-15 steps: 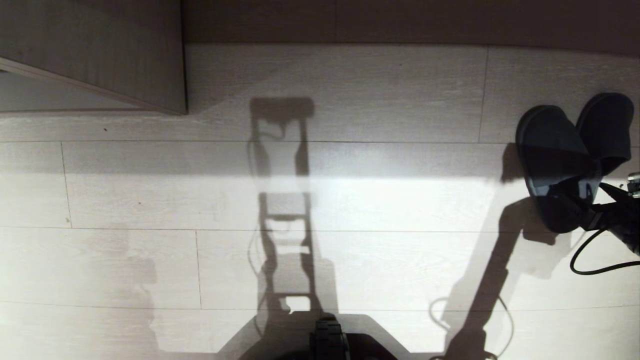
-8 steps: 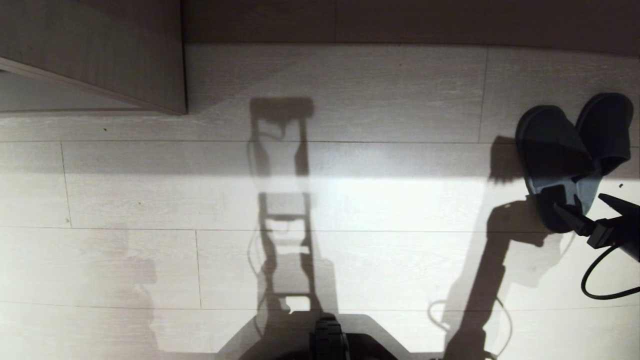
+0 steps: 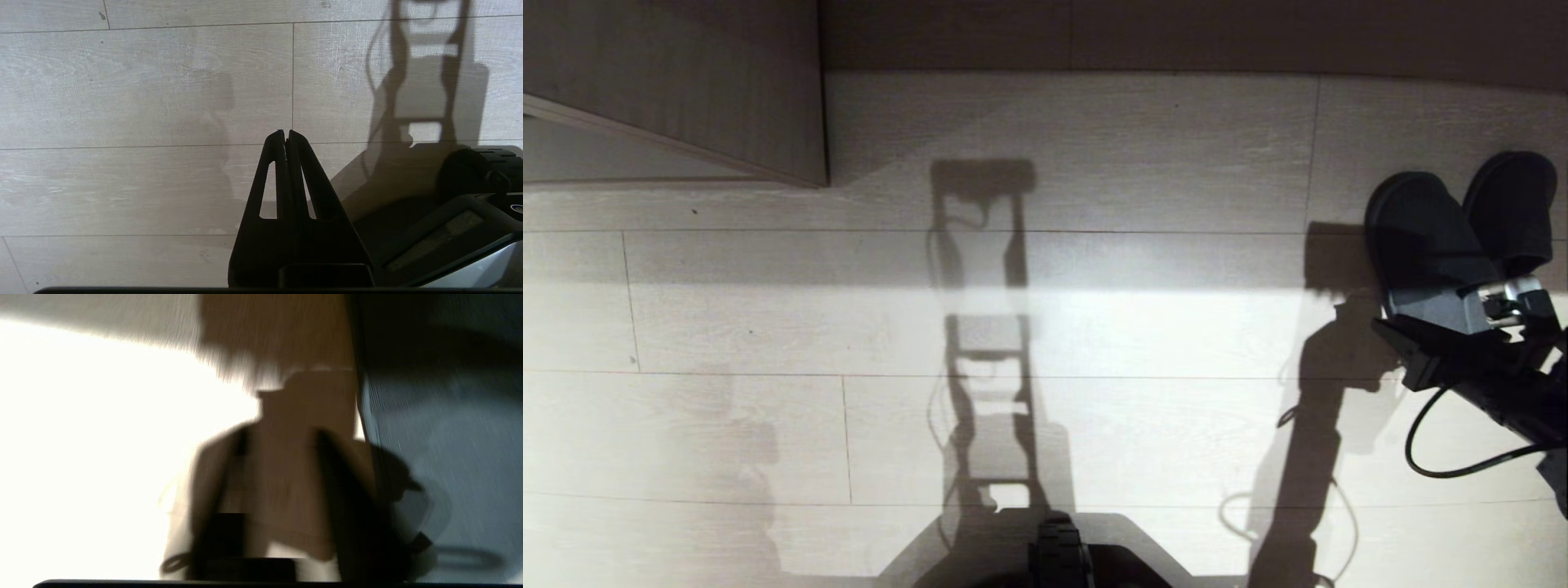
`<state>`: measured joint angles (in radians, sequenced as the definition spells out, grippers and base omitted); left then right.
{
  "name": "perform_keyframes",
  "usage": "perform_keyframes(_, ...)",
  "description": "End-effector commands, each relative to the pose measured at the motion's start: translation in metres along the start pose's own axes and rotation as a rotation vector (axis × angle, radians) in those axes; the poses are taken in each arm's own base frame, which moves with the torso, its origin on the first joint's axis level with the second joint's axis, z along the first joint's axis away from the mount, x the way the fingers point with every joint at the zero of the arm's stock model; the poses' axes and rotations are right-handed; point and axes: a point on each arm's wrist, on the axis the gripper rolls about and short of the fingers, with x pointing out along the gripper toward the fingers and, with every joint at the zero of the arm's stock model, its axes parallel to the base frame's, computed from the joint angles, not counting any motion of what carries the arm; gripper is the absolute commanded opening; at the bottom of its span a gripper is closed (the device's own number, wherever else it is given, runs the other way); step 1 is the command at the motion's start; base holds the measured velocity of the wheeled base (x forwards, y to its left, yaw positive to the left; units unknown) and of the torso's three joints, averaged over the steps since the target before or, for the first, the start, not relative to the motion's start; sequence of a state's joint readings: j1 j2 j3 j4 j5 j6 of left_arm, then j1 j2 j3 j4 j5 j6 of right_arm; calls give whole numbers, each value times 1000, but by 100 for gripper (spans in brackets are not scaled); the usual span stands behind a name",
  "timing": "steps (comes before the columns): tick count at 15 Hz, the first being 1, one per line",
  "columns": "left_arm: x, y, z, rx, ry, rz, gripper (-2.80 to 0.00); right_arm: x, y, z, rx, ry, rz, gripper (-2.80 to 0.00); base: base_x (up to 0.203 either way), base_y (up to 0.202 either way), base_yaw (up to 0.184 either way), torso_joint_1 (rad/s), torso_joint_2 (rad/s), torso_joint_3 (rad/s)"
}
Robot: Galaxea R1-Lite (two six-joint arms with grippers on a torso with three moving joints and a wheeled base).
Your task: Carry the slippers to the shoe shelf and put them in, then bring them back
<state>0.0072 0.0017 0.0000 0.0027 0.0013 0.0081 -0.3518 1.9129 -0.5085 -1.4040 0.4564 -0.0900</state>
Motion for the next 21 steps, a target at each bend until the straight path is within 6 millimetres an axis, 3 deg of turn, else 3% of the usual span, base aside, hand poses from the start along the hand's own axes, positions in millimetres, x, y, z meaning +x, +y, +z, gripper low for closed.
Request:
perform_keyframes(1,0,0,0,1,0,1,-280,38,14,3,-16,-38,-73,-280,0,0,0,0,0,0)
perform_keyframes(5,0,0,0,1,0,1,-280,82,14,24,-41,-163,-183,-280,0,0,0,0,0,0)
perform_keyframes(12,0,0,0,3,0,1,-280,125,7,69,-52,-303,-295,-280,0,0,0,0,0,0)
perform_keyframes(17,0,0,0,-2,0,1,-280,137,-4,101,-44,-339,-380,-280,0,0,0,0,0,0)
perform_keyframes(21,0,0,0,-8,0,1,-280,129,-16,114,-47,-320,-466,-280,0,0,0,0,0,0)
